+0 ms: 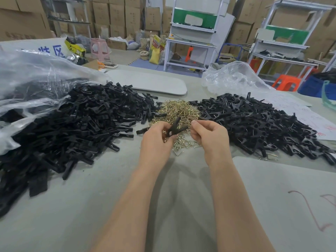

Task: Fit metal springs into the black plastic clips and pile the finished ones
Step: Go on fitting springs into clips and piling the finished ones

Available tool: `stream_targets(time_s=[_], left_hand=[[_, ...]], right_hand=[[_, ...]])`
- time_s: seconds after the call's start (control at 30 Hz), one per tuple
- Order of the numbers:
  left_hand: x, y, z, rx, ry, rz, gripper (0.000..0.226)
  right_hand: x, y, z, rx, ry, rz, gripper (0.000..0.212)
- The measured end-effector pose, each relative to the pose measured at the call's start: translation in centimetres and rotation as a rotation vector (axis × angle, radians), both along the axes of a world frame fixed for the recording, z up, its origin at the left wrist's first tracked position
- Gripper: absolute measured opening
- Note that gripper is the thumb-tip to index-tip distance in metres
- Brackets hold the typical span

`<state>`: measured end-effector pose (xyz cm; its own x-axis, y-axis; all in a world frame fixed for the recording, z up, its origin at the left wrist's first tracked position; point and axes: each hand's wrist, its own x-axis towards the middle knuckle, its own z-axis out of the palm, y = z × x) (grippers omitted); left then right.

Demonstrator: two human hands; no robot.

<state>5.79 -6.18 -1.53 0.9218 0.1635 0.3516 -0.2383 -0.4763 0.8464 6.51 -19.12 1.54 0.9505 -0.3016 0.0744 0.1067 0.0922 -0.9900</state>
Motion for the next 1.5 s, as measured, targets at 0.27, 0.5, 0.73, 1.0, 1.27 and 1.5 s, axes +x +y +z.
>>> stream_targets(time_s=[0.27,0.5,0.73,1.0,1.27,1.5], left_hand=[[0.0,0.1,-0.2,0.23,-0.153,0.039,0.025],[-0.1,0.2,-0.1,0.266,-0.18,0.023,0.023],[-0.1,0.6,-0.1,0.294,-0.105,-0.032,0.019],[0.0,0.6,-0.2,0.313,-0.136,-0.057,0.022],[-0.2,0.4,0.1,0.333,-0.139,-0.097,0.019],[-0.7,0.7,0.9,0.013,-0.048,-0.296,0.022]], right_hand=[[0.1,-0.4,-0.4,-0.466,0.013,-0.049,0.019],[0.1,-0.6,-0.2,-0.508,0.084,0.02,0.012],[-0.1,-1.5,-0.1,-0.415,0.189,0.157,0.021],[0.2,-1.7,-0.5,-0.441,0.128,0.125,0.029],[0.5,-1.7,-0.7,-0.451,0.112,0.151,0.026],[-0.1,-2.4,-0.7,0.266,0.328,0.647,0.023]])
